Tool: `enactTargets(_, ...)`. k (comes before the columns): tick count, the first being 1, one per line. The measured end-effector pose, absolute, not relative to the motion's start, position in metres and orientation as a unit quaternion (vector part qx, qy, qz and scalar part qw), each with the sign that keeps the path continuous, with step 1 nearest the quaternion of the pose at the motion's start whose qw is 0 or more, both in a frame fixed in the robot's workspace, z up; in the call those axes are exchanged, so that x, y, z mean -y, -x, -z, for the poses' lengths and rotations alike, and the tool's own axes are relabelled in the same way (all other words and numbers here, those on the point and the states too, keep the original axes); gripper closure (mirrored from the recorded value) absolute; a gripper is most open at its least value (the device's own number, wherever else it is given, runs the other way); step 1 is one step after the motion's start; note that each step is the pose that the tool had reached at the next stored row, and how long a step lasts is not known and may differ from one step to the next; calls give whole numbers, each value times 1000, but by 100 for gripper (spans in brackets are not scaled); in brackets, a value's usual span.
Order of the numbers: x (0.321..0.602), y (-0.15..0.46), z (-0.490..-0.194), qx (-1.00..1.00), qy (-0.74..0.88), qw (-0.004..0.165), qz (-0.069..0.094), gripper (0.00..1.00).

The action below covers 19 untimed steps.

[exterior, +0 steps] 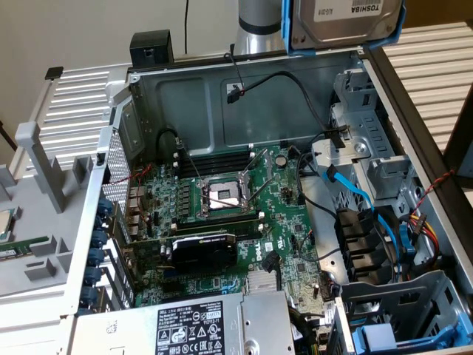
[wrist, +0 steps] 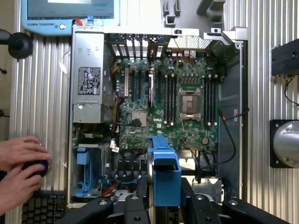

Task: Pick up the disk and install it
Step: 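Pick up the disk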

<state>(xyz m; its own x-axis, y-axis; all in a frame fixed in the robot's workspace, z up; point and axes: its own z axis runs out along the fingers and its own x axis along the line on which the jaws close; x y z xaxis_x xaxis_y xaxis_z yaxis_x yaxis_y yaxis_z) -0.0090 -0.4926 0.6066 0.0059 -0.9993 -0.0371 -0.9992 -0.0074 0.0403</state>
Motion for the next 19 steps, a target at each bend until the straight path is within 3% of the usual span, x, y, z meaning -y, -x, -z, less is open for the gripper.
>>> enactTargets(19, 524, -4, -607, 706, -707, -6, 34, 63)
